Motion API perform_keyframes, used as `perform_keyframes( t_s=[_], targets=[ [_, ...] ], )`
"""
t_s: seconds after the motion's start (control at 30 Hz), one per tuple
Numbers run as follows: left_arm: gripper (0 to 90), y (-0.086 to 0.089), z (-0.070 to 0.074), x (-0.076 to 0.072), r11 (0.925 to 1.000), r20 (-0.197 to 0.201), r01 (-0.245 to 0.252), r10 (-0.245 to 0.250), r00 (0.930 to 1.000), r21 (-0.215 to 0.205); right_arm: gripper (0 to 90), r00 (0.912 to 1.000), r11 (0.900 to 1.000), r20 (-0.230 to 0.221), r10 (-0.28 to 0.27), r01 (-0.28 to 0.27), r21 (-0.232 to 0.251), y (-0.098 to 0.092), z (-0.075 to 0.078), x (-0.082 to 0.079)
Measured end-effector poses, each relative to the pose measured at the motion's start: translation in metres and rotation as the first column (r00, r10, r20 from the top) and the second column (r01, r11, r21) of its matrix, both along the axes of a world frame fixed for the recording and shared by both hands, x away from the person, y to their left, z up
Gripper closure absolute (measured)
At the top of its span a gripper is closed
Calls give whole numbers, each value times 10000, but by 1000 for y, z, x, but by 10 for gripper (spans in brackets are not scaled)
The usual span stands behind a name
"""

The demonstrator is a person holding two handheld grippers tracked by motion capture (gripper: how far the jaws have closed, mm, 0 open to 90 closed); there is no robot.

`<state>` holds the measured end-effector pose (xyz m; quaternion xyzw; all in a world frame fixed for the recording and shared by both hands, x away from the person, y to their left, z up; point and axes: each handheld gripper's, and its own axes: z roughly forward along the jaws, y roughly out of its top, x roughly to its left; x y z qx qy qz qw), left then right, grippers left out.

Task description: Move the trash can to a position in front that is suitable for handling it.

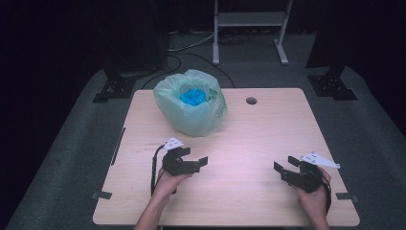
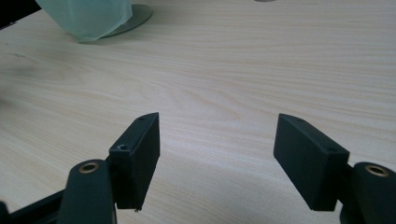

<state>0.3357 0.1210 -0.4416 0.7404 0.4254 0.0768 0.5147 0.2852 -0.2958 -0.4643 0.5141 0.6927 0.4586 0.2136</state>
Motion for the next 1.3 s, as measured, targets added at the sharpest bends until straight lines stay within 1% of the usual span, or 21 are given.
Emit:
perform_keyframes(
  t_s=[0.13, 0.2, 0.3, 0.5, 0.53, 0.63, 0.7, 0.77, 0.8, 0.9, 1.0, 1.2, 1.27, 1.3],
  targets=[
    [94, 2, 2, 2, 9998, -8, -163, 163, 9999, -75, 310, 10000, 10000, -47, -8, 8, 54, -1, -1, 2],
    [94, 3, 2, 2, 9998, -32, -209, 209, 9998, -26, 310, 10000, 10000, -64, 34, -33, 91, -1, -1, 3],
    [94, 4, 3, 2, 9994, -107, -341, 340, 9994, -74, 310, 9999, 10000, -42, 93, -93, 18, 1, -1, 1],
    [94, 6, 10, 1, 9990, 51, -430, 431, 9991, -127, 310, 9999, 9999, 52, 101, -101, -35, 4, 2, -1],
    [94, 8, 13, 3, 9986, 132, -494, 496, 9987, -192, 310, 10000, 10000, 36, 80, -80, -57, 4, 2, -1],
    [93, 11, 17, 6, 9970, 130, -720, 724, 9973, -293, 310, 10000, 10000, 71, 35, -35, 15, 4, 4, -1],
    [93, 13, 19, 7, 9962, 152, -795, 801, 9967, -358, 310, 9999, 10000, 119, 12, -12, -37, 3, 4, -1],
    [93, 18, 27, 10, 9933, 298, -1061, 1075, 9938, -451, 310, 9999, 10000, 117, 4, -4, 24, 3, 5, 0],
    [93, 18, 27, 10, 9933, 298, -1061, 1075, 9938, -451, 310, 9999, 10000, 117, 4, -4, 24, 3, 5, 0],
    [93, 23, 35, 16, 9893, 436, -1377, 1398, 9892, -481, 310, 9999, 10000, 111, 2, -3, 21, 4, 5, 0],
    [93, 27, 41, 22, 9877, 519, -1518, 1537, 9868, -384, 310, 10000, 10000, 70, 11, -11, 6, 4, 4, 0],
    [93, 30, 54, 35, 9809, 648, -1895, 1920, 9793, -432, 310, 10000, 10000, 90, 20, -20, -8, 4, 4, 0],
    [93, 30, 57, 41, 9750, 548, -2158, 2185, 9743, -526, 310, 9999, 10000, 100, 39, -39, -37, 5, 3, 1],
    [93, 31, 59, 45, 9709, 483, -2314, 2344, 9709, -612, 310, 9999, 10000, 106, 40, -40, -40, 5, 3, 1]
  ],
)
